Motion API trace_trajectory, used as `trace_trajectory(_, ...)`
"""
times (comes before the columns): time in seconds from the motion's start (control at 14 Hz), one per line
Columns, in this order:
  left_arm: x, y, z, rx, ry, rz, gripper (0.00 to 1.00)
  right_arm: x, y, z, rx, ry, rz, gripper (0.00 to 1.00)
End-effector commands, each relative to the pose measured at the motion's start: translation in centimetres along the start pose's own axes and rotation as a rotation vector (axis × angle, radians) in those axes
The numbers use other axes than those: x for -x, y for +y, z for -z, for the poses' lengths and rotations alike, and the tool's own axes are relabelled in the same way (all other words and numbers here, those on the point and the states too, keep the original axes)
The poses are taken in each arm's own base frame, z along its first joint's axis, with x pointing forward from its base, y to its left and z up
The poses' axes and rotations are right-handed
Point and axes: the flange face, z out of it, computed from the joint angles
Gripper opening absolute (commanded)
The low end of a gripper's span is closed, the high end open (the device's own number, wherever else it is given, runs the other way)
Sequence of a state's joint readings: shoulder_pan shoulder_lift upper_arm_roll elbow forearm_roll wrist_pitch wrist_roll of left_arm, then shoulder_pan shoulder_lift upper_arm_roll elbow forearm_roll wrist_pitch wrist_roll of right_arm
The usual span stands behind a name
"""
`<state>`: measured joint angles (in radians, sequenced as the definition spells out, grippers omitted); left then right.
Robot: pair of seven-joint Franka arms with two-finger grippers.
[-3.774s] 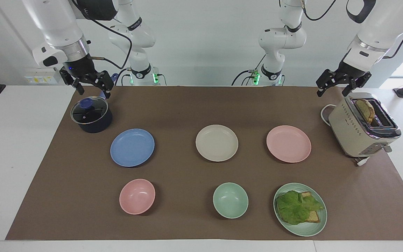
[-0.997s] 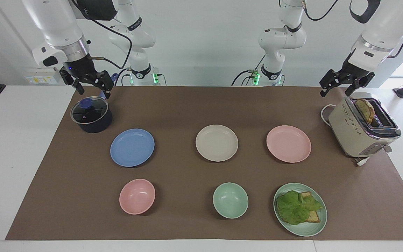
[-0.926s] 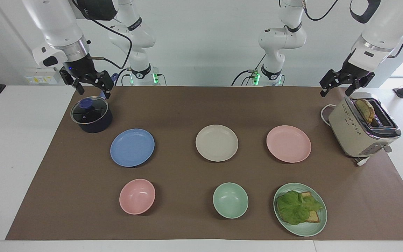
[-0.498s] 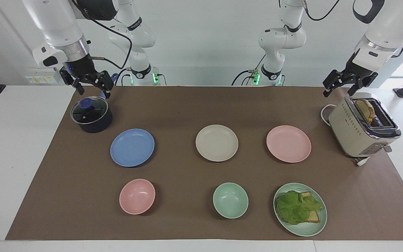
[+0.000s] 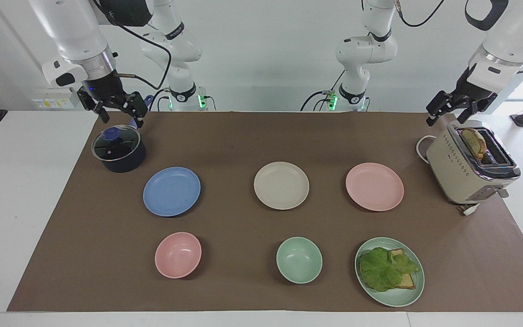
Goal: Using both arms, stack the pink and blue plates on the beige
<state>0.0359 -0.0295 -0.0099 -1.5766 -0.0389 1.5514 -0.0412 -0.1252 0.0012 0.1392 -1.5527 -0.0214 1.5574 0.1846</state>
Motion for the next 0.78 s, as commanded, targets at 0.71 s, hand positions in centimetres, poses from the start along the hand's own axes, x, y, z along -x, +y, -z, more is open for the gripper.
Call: trace_trajectory(0.71,0.5,-1.4,0.4,-0.016,0.003,0.025,1.0,0.1,0.2,0.2,-0.005,0.011,-0.012,1.0)
